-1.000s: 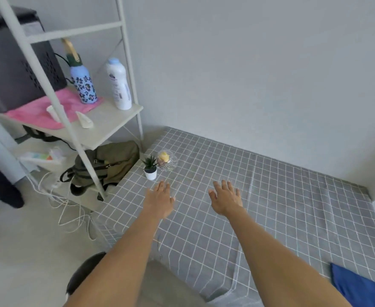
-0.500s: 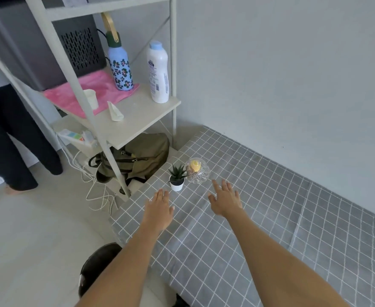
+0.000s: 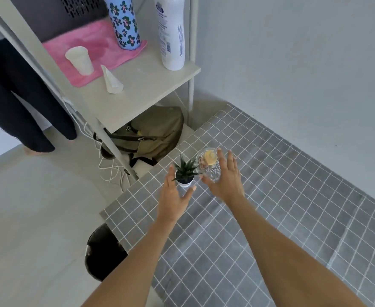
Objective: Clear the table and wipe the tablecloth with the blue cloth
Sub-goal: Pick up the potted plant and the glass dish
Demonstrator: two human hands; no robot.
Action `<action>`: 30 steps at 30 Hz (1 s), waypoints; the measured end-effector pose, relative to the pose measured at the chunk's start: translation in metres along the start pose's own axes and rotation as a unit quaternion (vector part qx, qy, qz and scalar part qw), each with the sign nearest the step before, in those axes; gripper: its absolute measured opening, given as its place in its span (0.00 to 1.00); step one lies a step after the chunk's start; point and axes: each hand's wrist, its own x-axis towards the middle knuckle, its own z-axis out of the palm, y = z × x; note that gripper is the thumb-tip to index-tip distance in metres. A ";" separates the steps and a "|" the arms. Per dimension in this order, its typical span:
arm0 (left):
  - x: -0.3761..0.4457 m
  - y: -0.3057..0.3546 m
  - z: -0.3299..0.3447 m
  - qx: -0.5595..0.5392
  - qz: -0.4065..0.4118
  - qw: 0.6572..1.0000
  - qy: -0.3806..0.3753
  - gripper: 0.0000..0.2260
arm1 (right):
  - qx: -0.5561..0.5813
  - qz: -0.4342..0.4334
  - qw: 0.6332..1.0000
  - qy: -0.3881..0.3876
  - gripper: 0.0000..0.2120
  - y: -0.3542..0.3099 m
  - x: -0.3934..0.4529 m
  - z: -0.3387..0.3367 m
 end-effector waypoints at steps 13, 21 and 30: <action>0.014 0.004 0.020 -0.137 0.021 0.984 0.110 0.26 | 0.076 -0.064 0.992 0.083 0.51 0.020 0.023 0.033; 0.013 0.006 0.018 -0.129 0.031 0.985 0.112 0.22 | 0.082 -0.081 0.987 0.111 0.49 0.022 0.029 0.036; 0.004 0.003 0.013 -0.121 0.020 0.986 0.112 0.25 | 0.083 -0.080 0.983 0.145 0.49 0.022 0.031 0.043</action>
